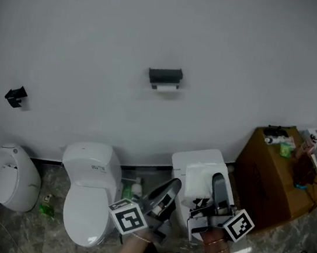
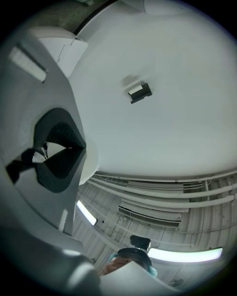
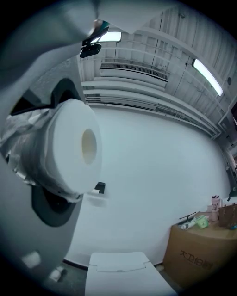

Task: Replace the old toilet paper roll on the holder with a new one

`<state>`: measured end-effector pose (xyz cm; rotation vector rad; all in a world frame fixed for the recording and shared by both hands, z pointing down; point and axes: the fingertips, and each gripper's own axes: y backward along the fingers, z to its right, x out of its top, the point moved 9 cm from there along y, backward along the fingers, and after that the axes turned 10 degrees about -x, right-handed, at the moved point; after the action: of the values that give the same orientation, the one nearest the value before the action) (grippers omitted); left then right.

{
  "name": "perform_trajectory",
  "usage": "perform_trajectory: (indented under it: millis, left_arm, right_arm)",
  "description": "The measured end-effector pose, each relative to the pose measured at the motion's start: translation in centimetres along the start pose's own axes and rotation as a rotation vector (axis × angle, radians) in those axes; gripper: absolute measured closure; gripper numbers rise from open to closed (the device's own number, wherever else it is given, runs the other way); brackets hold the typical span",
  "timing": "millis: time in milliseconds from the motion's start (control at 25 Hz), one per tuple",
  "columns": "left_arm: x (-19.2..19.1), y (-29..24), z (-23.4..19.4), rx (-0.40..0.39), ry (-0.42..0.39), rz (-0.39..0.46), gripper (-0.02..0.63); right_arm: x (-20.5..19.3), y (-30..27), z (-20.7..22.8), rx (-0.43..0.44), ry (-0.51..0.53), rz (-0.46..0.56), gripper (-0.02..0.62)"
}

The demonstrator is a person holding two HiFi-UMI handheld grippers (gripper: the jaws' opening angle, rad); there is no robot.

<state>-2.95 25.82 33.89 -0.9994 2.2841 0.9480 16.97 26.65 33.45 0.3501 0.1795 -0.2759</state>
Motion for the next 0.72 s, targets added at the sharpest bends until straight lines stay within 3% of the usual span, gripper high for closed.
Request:
perform_trajectory:
  millis: [200, 480, 720]
  left_arm:
    - [3.3, -0.7, -4.9, 0.007, 0.025, 0.008, 0.601]
    - [11.1, -2.1, -12.3, -0.017, 0.046, -0.024, 0.601]
    - [16.9, -3.6, -17.1, -0.09, 0.032, -0.088, 0.601]
  right_arm:
    - [-0.5, -4.4, 2.3, -0.013, 0.016, 0.022, 0.124]
    - [-2.6, -13.8, 4.8, -0.026, 0.018, 0.093, 0.124]
    - [-4.1, -21.0, 5.3, 0.001, 0.061, 0.133, 0.124]
